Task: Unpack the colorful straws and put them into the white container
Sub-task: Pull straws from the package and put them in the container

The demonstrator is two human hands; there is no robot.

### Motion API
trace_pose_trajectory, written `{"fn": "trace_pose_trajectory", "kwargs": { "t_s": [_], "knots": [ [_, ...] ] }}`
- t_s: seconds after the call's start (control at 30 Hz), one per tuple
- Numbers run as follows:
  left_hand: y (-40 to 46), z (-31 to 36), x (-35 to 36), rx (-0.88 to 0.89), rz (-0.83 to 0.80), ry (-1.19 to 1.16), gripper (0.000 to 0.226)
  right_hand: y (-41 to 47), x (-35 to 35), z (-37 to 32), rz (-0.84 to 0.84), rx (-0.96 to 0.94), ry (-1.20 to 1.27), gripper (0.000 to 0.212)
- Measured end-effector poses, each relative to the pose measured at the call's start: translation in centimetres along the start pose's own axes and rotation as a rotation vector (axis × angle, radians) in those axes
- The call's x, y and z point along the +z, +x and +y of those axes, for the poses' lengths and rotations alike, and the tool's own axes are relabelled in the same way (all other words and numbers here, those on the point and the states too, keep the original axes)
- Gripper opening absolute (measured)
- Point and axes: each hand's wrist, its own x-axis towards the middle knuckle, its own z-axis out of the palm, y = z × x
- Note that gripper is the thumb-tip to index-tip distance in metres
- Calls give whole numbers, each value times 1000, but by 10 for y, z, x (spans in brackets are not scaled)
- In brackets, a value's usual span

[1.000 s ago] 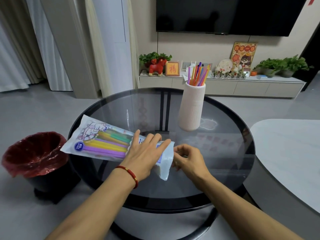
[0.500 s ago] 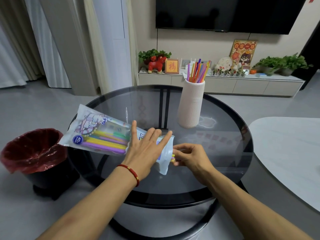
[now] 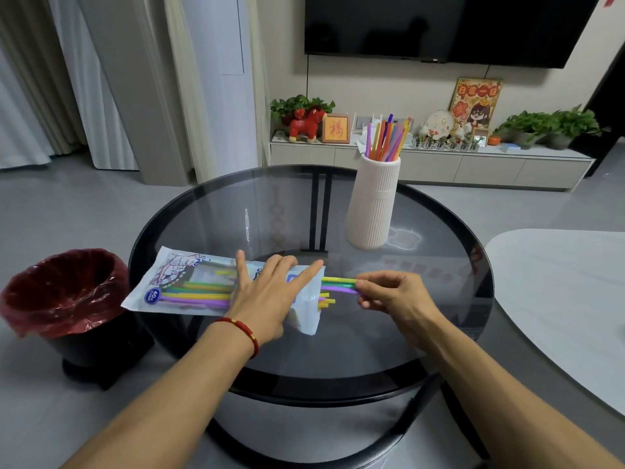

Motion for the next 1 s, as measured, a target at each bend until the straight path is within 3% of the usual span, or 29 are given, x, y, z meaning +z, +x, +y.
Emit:
{"fn": "trace_pose_trajectory", "kwargs": {
  "t_s": [0.13,0.2,0.3,0.43,0.57,0.77,0.9,1.0],
  "knots": [
    [-3,-9,0,5,-165,-62,119,1,-18,-4,13,3,33,3],
    [-3,-5,-1,-7,-224,-181,102,1,-25,-5,10,6,56,14],
    [2,11,-9,-121,-110,-445,73,-1,-30,-7,-15,31,107,21],
    [6,32,-5,-104,126,-299,41,-5,-32,-15,-21,25,240,18],
    [8,42,-3,-147,83,-254,48,-10,-39,-30,45,-11,375,28],
    [11,52,-1,-122,123,-185,23,-15,-31,-37,131,-118,433,33],
    [13,57,2,-105,147,-195,17,-17,-7,-29,-19,-137,312,63],
    [14,60,3,-89,155,-237,18,-20,8,-21,-73,-138,69,48]
  ]
}}
